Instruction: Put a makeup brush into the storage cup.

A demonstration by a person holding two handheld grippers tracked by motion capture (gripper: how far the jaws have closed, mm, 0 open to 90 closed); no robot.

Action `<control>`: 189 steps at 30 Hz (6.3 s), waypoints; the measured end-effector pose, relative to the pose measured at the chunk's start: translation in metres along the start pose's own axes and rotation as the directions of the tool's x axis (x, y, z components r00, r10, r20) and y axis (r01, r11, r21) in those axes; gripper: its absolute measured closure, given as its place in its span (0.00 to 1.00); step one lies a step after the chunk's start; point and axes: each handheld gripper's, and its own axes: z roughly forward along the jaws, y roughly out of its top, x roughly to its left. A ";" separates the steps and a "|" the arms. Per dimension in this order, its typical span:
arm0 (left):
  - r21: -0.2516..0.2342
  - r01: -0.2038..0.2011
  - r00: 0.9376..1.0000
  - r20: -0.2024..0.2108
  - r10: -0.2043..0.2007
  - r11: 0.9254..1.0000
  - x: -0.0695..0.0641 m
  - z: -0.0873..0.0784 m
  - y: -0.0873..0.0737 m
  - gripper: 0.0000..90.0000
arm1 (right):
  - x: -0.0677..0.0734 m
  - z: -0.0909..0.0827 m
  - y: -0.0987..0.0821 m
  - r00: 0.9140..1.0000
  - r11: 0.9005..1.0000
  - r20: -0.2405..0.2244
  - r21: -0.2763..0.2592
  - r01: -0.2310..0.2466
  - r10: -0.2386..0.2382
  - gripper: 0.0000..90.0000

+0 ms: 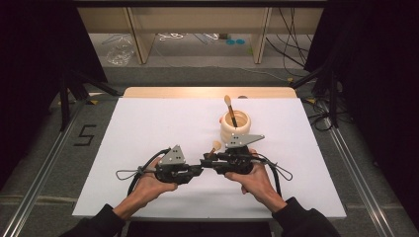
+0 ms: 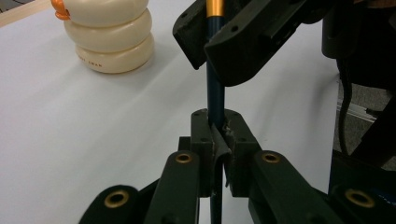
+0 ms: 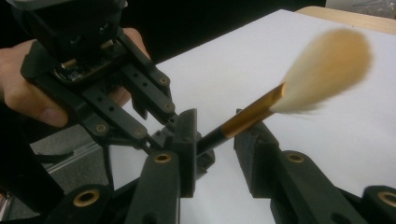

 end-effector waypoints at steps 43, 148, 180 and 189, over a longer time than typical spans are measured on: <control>-0.045 0.069 0.998 -0.010 -0.070 0.997 -0.007 0.004 0.002 0.93 | 0.005 0.003 0.001 0.998 0.998 -0.056 -0.054 -0.021 0.018 0.94; 0.001 0.064 0.984 -0.168 -0.063 0.998 0.000 -0.036 -0.030 0.29 | -0.030 -0.037 0.006 0.995 0.993 0.091 -0.120 -0.015 0.026 0.94; 0.007 0.085 0.974 -0.210 -0.082 0.996 0.002 -0.052 -0.052 0.26 | -0.082 -0.072 0.027 0.966 0.986 0.246 -0.163 -0.041 0.081 0.94; 0.006 0.105 0.972 -0.213 -0.101 0.994 0.001 -0.053 -0.054 0.26 | -0.091 -0.077 0.038 0.956 0.985 0.286 -0.173 -0.016 0.066 0.94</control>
